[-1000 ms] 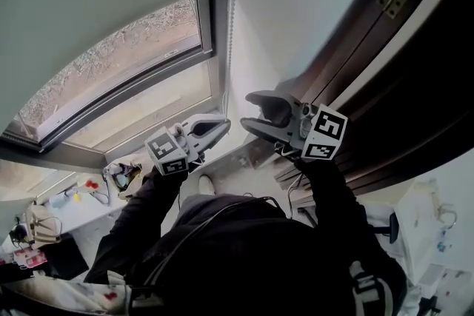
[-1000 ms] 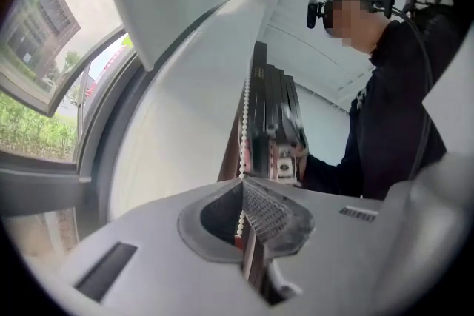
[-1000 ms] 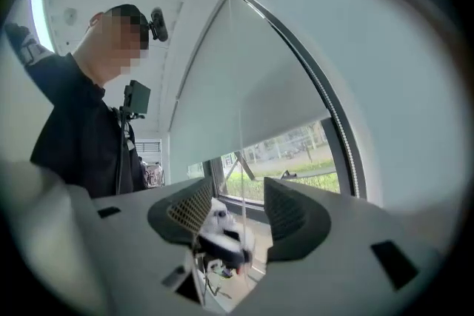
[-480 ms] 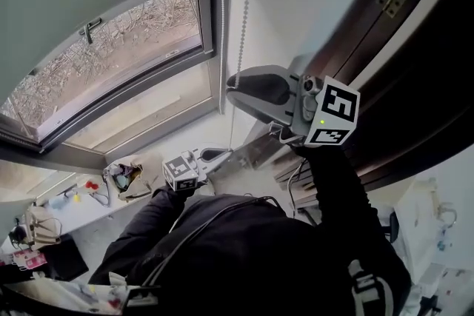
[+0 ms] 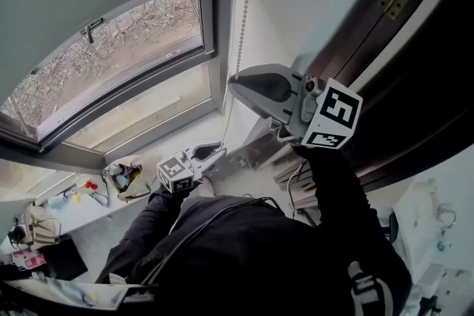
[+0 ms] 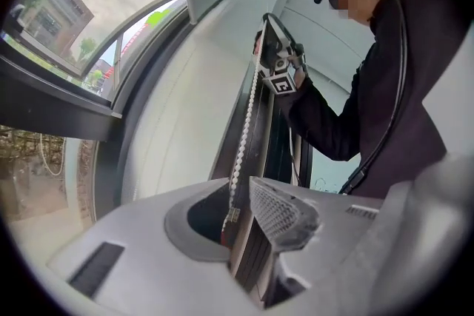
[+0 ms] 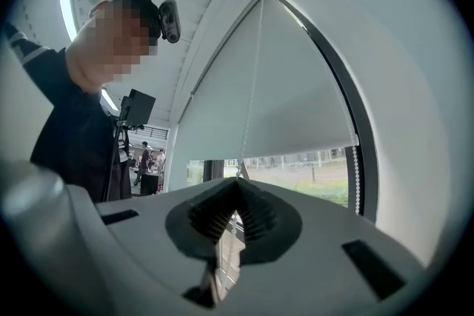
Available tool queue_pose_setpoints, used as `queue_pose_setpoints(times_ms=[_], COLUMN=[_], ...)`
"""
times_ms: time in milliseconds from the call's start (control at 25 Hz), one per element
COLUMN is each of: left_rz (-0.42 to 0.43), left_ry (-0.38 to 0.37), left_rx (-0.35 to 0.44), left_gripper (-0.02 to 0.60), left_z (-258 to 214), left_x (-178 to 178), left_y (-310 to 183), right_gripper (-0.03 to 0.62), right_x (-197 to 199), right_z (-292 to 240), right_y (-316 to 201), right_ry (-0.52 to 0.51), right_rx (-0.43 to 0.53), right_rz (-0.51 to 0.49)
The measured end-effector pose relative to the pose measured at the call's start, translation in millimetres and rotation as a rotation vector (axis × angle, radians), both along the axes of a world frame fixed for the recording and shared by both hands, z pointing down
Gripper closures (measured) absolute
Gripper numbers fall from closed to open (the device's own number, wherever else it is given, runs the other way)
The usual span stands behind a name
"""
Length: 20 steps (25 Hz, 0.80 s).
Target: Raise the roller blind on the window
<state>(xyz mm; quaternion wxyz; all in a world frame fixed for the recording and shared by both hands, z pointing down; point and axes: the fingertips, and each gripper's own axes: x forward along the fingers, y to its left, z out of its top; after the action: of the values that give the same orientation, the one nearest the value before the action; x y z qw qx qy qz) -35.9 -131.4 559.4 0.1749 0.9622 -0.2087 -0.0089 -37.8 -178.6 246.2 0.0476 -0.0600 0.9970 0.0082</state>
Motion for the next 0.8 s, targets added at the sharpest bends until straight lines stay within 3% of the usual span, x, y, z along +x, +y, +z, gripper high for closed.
queue_pose_setpoints(times_ms=[160,360,600,800], left_rz=[-0.097,-0.17,-0.084,-0.012], left_ry=[0.01,0.064,0.064,0.047], left_rx=[0.071,0.182,0.303,0.343], left_gripper=[0.481,0.422,0.411,0.411], left_z=[-34,-116,-202,-228], left_x=[-32,-55,-30,-1], left_y=[-28,-58,-57,-46], right_gripper=[0.588,0.588,0.588,0.588], right_x=[6,5,-10,-18], right_z=[16,73,175,248], right_y=[-7,-15,-1,26], right_ry=[0.013,0.077,0.2,0.264], right_rx=[-0.012,-0.085,-0.199,-0.313], right_rz=[0.037,0.061,0.027,-0.001])
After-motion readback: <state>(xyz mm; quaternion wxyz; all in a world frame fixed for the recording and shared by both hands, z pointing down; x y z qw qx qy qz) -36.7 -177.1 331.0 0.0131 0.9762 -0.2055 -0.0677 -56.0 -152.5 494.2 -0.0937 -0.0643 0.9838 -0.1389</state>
